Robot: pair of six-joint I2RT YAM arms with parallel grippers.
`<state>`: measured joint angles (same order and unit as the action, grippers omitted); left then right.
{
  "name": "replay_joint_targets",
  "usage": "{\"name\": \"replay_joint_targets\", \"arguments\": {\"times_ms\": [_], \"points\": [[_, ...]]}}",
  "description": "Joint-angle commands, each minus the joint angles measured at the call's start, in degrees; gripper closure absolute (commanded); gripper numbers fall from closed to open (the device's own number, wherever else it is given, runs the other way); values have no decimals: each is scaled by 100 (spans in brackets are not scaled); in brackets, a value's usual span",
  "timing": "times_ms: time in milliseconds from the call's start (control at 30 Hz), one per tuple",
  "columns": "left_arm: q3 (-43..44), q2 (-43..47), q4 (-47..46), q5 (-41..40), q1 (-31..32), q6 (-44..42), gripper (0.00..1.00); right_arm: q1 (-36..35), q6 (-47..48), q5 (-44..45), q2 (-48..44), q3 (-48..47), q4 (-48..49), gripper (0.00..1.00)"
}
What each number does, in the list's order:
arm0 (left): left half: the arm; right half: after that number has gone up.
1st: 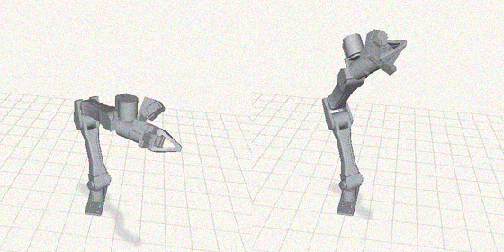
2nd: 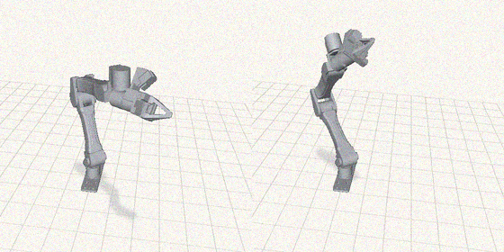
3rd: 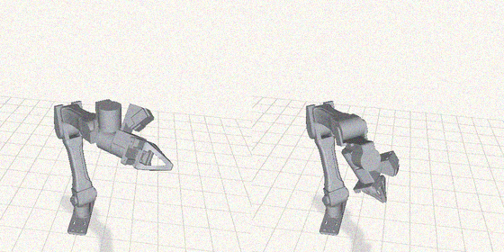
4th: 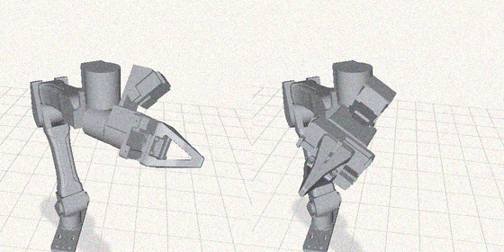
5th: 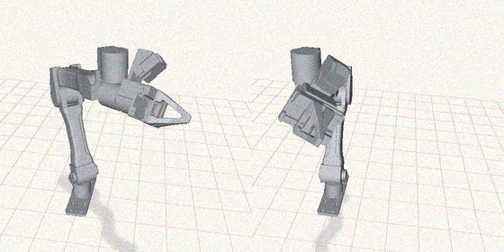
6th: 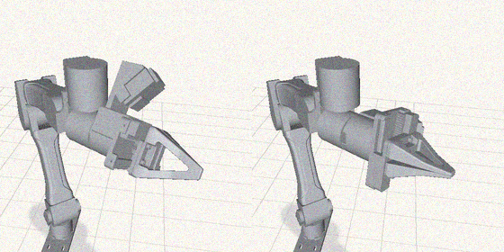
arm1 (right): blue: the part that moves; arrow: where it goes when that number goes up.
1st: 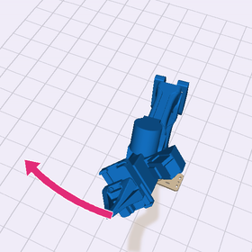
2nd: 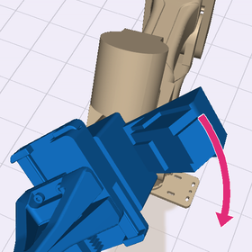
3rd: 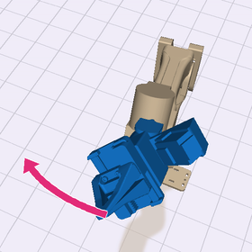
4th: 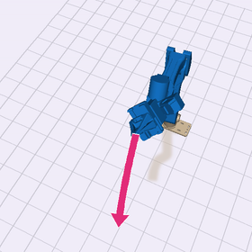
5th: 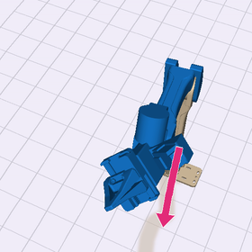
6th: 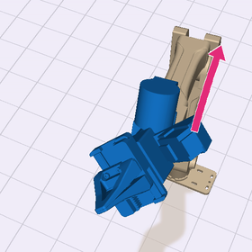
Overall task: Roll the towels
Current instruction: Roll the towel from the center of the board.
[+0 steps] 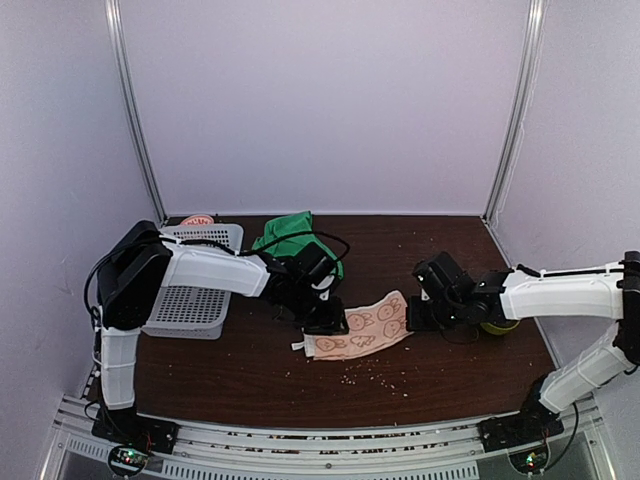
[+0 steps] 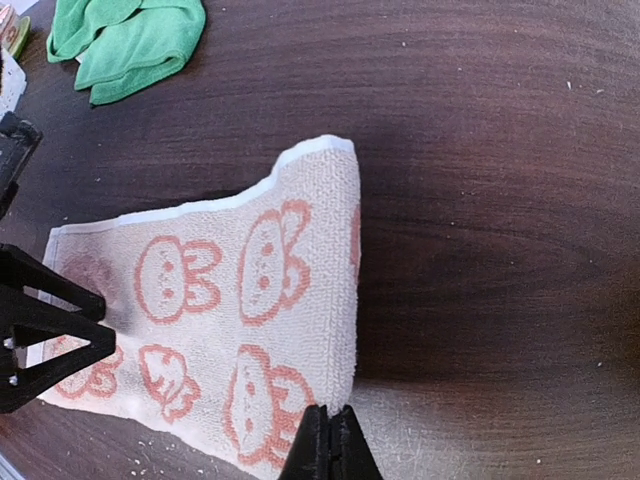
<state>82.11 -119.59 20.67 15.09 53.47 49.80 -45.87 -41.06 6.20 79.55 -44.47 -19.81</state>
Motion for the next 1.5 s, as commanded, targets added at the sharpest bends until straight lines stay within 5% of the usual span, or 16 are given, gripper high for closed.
{"name": "replay_joint_targets", "arguments": {"times_ms": [0, 433, 1467], "points": [[148, -164, -311, 206, 32, 77, 57, -279, 377, 227, -73, -262, -240, 100], [-5, -250, -531, 369, 49, 181, 58, -893, 710, 582, 879, -922, -357, 100], [-55, -32, -825, 756, 41, 453, 59, -1054, 608, -320, 1752, -560, 485, 95]]}}
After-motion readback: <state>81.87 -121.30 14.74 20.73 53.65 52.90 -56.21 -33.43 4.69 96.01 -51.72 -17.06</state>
